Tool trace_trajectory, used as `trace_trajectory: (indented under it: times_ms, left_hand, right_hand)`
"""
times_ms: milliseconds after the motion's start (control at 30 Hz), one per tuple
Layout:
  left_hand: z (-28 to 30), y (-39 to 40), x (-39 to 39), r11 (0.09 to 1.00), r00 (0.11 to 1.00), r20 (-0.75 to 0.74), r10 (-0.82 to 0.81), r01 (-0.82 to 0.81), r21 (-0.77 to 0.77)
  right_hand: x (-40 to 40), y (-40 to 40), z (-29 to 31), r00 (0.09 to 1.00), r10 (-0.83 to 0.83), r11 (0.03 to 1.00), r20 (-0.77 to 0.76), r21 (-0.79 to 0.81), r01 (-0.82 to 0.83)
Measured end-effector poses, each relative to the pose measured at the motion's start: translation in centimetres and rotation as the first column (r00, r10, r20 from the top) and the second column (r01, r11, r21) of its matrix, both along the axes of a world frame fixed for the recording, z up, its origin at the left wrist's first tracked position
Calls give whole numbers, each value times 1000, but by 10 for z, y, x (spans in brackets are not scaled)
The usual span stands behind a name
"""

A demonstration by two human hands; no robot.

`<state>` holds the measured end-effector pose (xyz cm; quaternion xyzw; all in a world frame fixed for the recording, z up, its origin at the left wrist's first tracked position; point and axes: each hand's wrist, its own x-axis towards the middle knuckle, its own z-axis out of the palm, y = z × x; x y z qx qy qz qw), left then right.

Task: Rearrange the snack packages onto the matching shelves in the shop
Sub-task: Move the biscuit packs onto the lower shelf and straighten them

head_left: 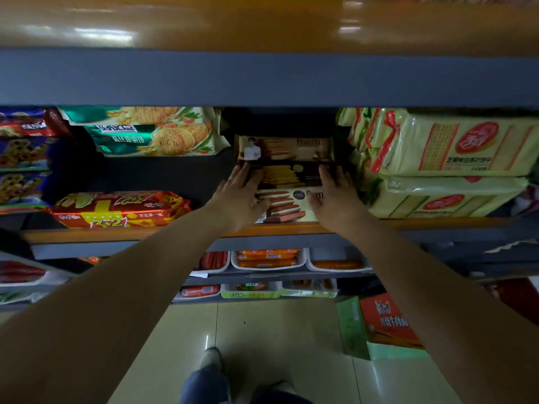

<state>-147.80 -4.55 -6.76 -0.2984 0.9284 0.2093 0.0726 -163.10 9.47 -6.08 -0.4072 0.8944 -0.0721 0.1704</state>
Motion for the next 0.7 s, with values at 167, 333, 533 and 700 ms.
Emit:
trace_trajectory:
  times_ms: [167, 333, 533, 700]
  left_hand:
    - [-2, -2, 9, 994, 995, 92, 42, -51, 95]
    - [4, 3, 8, 952, 979, 29, 204, -205, 227]
    - [13, 7, 7, 916, 956, -22, 292, -273, 294]
    - [17, 11, 7, 923, 954, -64, 294, -266, 280]
  right_hand:
    - [4, -6, 1, 983, -50, 999, 176, 9, 49]
    - [7, -8, -2, 963, -69, 994, 261, -61, 88]
    - [3, -2, -1, 984, -27, 996, 174, -78, 42]
    - [-2, -3, -4, 986, -45, 992, 158, -106, 63]
